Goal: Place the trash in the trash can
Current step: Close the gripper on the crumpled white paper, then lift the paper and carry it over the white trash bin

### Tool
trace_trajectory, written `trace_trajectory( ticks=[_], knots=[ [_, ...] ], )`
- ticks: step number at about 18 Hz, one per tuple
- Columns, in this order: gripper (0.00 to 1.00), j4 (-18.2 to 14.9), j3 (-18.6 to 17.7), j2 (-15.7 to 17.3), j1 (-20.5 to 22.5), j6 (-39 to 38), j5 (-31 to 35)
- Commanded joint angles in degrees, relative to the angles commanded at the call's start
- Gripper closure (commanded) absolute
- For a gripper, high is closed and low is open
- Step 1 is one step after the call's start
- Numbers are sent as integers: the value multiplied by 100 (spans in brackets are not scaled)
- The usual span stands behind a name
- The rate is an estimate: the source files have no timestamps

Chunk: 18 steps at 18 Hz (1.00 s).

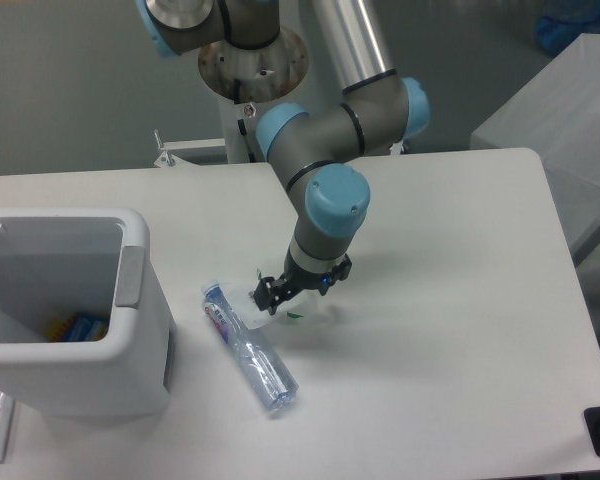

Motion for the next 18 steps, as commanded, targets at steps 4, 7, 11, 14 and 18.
trace_trajectory(
  ticks=[4,7,11,14,18],
  knots=[
    [20,-9,-9,-26,-26,17,9],
    [34,0,0,-35,-26,26,0],
    [60,-17,0,-26,-26,26,0],
    [86,-44,-17,-9,-35,26,0],
    [100,-70,-9,26,-18,26,-9]
  ],
)
